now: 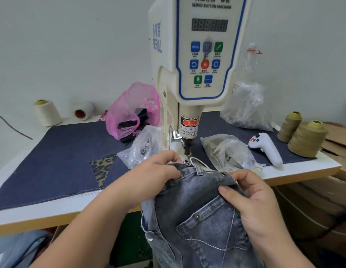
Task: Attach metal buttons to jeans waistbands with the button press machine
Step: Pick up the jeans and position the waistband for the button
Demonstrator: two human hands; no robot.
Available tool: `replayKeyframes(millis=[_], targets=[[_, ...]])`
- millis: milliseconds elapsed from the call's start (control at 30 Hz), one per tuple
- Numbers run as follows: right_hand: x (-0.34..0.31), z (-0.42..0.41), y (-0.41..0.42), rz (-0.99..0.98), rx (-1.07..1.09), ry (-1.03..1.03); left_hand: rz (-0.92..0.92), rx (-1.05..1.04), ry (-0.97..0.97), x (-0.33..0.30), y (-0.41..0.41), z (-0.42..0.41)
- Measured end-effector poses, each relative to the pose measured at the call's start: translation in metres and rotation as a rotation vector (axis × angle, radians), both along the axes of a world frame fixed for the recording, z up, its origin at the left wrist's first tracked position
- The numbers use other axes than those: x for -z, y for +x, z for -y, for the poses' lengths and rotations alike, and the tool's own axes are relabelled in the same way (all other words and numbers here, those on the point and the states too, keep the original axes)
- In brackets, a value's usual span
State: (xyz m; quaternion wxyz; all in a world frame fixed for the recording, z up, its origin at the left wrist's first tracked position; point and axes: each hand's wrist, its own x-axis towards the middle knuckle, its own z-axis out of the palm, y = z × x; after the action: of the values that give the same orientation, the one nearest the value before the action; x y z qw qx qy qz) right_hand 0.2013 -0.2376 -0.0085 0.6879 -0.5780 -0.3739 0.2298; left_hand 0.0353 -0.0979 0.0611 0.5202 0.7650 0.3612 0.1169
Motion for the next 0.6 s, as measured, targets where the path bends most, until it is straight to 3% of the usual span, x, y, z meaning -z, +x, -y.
replayKeyframes(millis=[167, 333, 433, 600], targets=[[-0.001, -0.018, 0.005, -0.015, -0.098, -0.277, 0.090, -0.173, -0.059, 0.006, 0.016, -0.014], [-0.012, -0.028, 0.008, -0.237, -0.318, -0.380, 0.146, -0.081, -0.185, 0.010, 0.029, -0.013], [-0.014, -0.028, 0.011, -0.161, -0.306, -0.398, 0.185, -0.028, -0.166, 0.017, 0.036, -0.012], [-0.014, -0.026, 0.015, 0.040, -0.187, -0.255, 0.259, 0.063, -0.142, 0.024, 0.035, -0.011]])
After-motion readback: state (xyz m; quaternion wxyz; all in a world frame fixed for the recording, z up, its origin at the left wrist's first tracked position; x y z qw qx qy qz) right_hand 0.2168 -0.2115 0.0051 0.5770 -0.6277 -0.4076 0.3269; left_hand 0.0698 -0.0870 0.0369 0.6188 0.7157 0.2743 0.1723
